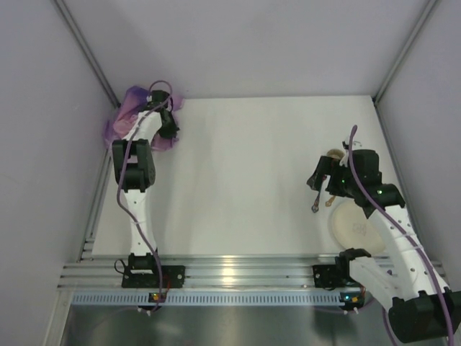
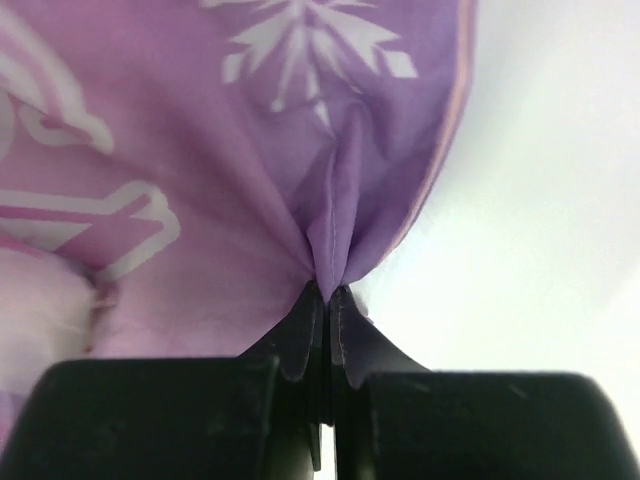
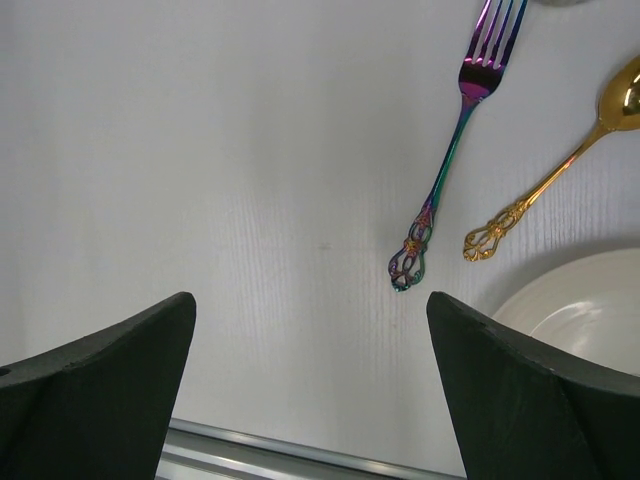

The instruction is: Set the dinner table for one person

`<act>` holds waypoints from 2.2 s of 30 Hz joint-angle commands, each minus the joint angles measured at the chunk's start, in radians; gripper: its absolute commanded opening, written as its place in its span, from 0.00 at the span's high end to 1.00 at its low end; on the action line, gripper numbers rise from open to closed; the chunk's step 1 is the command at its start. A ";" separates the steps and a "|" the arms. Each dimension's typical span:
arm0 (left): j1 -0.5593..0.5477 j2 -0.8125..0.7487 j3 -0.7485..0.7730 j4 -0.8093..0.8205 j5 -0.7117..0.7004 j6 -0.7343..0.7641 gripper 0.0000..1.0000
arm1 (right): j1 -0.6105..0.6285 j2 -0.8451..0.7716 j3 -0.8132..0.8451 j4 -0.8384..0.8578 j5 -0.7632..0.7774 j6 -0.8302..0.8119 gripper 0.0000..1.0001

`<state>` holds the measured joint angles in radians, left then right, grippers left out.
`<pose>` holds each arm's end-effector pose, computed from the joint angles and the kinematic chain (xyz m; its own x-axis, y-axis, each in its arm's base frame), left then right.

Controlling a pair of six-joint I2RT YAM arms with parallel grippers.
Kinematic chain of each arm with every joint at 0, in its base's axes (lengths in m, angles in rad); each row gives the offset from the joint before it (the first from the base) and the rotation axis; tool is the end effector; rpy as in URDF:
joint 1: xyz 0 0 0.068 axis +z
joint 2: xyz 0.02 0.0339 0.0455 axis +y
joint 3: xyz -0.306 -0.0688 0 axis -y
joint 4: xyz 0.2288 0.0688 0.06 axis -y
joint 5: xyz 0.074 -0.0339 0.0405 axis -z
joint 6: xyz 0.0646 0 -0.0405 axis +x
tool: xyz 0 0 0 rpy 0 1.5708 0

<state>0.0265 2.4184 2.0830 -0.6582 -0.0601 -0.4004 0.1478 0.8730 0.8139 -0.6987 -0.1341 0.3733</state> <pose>0.5605 0.0187 0.1813 -0.7484 -0.4091 -0.5221 -0.3811 0.9095 -0.1663 0.1526 0.0315 0.2995 -0.7213 0.2580 -0.6428 0.0226 0.9363 0.3505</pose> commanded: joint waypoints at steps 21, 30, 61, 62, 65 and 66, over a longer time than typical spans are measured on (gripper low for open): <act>-0.634 -0.643 -0.284 -0.138 0.030 -0.129 0.01 | 0.039 0.150 0.211 0.008 -0.036 0.015 0.00; -0.597 -0.995 -0.863 -0.112 -0.178 -0.314 0.02 | 0.041 0.518 0.355 0.110 -0.214 0.056 0.00; -0.513 -0.691 -1.140 0.212 -0.083 -0.308 0.71 | 0.131 1.248 0.637 0.304 -0.312 0.161 0.75; -0.508 -0.684 -1.134 0.210 -0.066 -0.307 0.82 | 0.131 1.248 0.636 0.304 -0.309 0.158 0.82; -0.490 -0.674 -1.097 0.178 -0.053 -0.293 1.00 | 0.124 1.232 0.634 0.297 -0.300 0.139 1.00; -0.484 -0.680 -1.092 0.171 -0.056 -0.285 1.00 | 0.119 1.226 0.633 0.292 -0.297 0.138 1.00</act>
<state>-0.4763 1.6913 0.9932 -0.5076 -0.1490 -0.7002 0.2684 2.1052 1.4410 -0.4068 -0.4545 0.5312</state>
